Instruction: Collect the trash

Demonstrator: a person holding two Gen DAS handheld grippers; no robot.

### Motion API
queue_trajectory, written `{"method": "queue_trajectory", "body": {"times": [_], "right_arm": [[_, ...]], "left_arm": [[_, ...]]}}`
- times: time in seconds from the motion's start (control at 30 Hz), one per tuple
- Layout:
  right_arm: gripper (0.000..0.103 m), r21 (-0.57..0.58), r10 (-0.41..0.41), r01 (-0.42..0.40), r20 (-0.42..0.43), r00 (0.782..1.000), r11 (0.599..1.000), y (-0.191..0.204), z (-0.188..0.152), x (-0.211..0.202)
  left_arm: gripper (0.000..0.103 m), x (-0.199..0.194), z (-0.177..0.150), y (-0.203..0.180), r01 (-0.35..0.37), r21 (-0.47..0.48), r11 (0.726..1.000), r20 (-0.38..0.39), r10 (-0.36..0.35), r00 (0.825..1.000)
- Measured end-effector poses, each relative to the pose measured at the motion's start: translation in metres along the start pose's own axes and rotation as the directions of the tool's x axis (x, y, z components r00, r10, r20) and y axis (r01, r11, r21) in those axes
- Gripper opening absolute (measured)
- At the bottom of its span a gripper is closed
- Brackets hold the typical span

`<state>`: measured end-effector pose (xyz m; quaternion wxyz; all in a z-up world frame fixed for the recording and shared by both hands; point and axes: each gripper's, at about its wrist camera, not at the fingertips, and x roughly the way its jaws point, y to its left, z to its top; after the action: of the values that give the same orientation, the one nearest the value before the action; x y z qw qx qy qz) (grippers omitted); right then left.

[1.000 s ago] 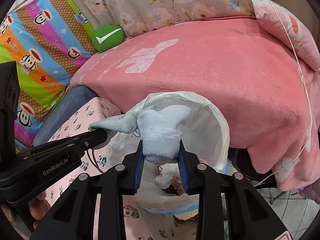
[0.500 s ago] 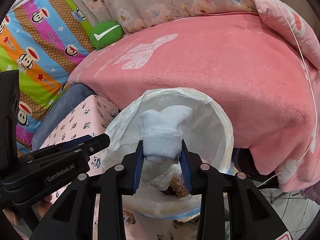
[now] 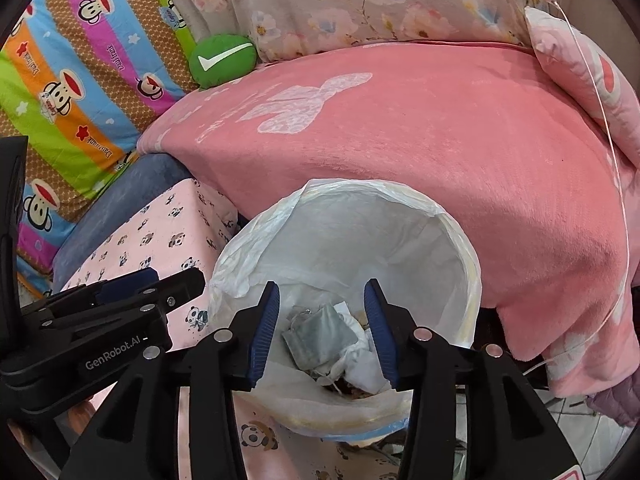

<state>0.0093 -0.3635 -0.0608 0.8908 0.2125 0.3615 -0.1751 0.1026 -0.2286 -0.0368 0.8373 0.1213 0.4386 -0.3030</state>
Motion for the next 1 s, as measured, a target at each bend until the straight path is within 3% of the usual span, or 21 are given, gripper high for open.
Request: {"method": "queue_trajectory", "body": {"times": [0.5, 0.67, 1.0], "right_arm": [[0.069, -0.026, -0.087, 0.087, -0.015, 0.996, 0.996, 0.024, -0.012, -0.025], [0.081, -0.025, -0.119, 0.118, -0.03, 0.992, 0.993, 0.025, -0.017, -0.03], [0.088, -0.064, -0.125, 0.122, -0.041, 0.991, 0.99, 0.023, -0.031, -0.043]], "left_arm": [[0.077, -0.028, -0.025, 0.031, -0.114, -0.039, 0.993, 0.02, 0.115, 0.993], [0.084, -0.036, -0.035, 0.036, -0.142, -0.041, 0.989, 0.024, 0.143, 0.989], [0.089, -0.044, -0.05, 0.047, -0.148, -0.082, 0.986, 0.009, 0.15, 0.989]]}}
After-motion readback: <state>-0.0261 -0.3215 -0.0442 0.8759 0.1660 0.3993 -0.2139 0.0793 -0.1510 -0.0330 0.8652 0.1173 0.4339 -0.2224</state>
